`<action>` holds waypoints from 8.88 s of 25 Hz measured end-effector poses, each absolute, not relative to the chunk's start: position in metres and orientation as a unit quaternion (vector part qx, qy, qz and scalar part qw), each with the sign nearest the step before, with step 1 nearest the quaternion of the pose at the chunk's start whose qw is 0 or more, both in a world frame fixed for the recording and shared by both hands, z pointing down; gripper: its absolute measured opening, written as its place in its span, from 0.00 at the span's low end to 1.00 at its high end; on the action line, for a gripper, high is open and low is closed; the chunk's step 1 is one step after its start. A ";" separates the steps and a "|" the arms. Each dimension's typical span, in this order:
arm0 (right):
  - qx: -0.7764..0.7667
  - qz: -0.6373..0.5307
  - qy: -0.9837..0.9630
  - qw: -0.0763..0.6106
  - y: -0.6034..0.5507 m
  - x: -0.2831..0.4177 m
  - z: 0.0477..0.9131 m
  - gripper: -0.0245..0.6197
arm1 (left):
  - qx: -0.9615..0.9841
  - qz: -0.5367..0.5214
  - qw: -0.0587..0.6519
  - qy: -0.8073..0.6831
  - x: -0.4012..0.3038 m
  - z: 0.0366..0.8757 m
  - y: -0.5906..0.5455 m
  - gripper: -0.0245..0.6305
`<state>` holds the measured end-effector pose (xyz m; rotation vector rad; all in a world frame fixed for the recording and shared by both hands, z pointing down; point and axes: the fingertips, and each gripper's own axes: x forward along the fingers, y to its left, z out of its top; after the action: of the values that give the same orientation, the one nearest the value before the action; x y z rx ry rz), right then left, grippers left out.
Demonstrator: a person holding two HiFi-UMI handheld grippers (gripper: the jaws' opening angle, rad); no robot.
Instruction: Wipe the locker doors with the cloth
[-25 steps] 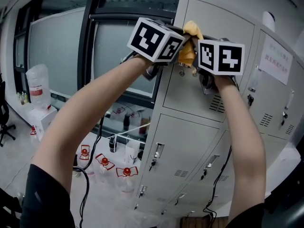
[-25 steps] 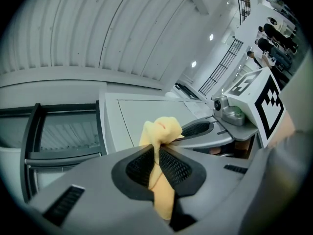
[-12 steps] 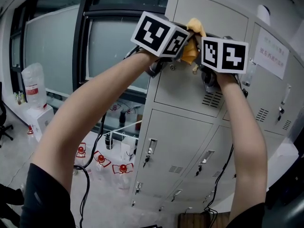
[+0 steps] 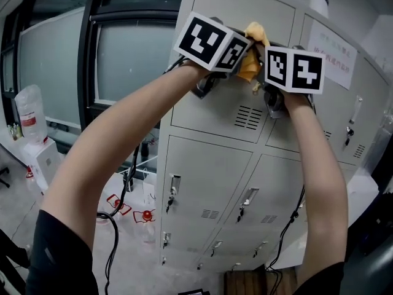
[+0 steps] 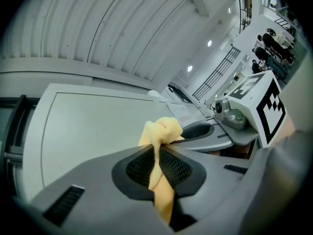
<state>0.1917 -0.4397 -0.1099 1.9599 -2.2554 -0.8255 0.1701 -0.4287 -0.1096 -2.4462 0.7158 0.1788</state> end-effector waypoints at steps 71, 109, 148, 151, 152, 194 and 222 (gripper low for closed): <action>0.586 -0.241 -0.774 0.007 -0.474 0.064 -0.051 0.13 | -0.927 0.055 0.261 0.263 0.044 -0.048 -0.462 0.10; 0.666 -0.212 -0.715 0.023 -0.416 0.287 -0.046 0.13 | -0.945 0.047 0.267 0.185 0.264 -0.044 -0.403 0.10; 0.559 -0.175 -0.810 0.025 -0.468 0.057 0.042 0.13 | -0.941 0.029 0.230 0.246 0.041 0.045 -0.449 0.10; 0.564 -0.170 -0.807 0.033 -0.476 0.057 0.052 0.13 | -0.944 0.027 0.223 0.242 0.041 0.054 -0.457 0.10; 0.566 -0.170 -0.806 0.034 -0.478 0.057 0.054 0.13 | -0.944 0.027 0.222 0.242 0.041 0.056 -0.460 0.10; 0.636 -0.164 -0.753 0.029 -0.435 0.242 0.065 0.13 | -0.963 0.042 0.215 0.157 0.222 0.066 -0.420 0.10; 0.582 -0.138 -0.801 -0.006 -0.445 0.177 0.079 0.13 | -0.960 0.046 0.209 0.181 0.158 0.079 -0.427 0.10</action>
<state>0.1772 -0.4453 0.0793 1.8344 -2.5271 -0.4357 0.1577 -0.4267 0.0794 -2.6702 0.5021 0.1290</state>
